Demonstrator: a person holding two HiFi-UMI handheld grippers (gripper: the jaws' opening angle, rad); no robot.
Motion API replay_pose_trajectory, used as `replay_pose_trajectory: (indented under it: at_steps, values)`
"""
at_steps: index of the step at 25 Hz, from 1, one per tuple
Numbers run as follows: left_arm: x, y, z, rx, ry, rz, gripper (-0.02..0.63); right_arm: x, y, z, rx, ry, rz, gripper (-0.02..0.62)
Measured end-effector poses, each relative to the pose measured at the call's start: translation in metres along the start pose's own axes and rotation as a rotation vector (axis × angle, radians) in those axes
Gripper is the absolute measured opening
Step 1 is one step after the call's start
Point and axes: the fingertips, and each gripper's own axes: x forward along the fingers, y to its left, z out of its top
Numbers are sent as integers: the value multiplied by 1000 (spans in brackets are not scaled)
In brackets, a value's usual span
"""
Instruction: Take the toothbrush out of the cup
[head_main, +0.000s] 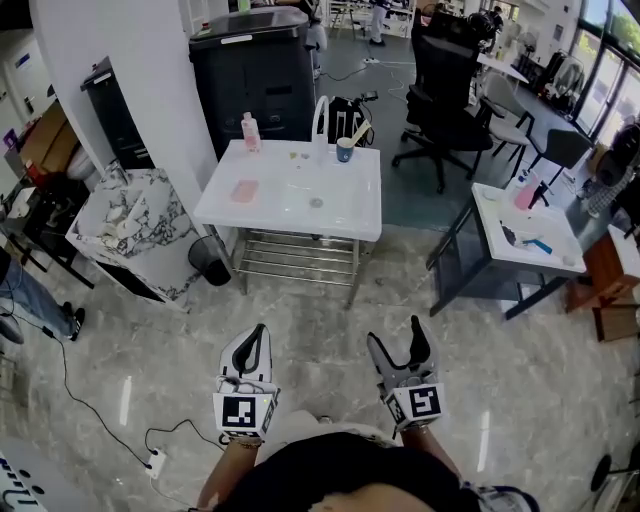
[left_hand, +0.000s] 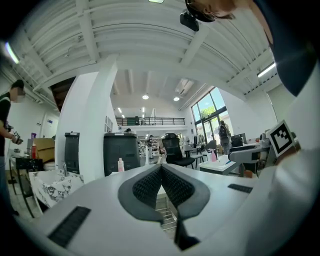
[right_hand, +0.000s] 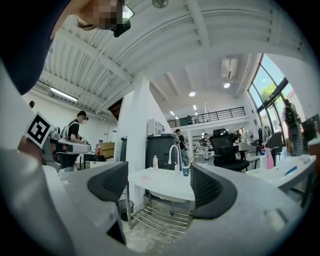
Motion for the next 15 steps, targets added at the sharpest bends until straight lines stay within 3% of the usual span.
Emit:
replay_pose_trajectory:
  at_steps: [10, 15]
  values:
    - [20, -2, -22, -12, 50, 31, 2, 37, -33, 3, -33, -29, 26, 373]
    - [52, 15, -30, -10, 50, 38, 2, 70, -40, -13, -35, 7, 47, 373]
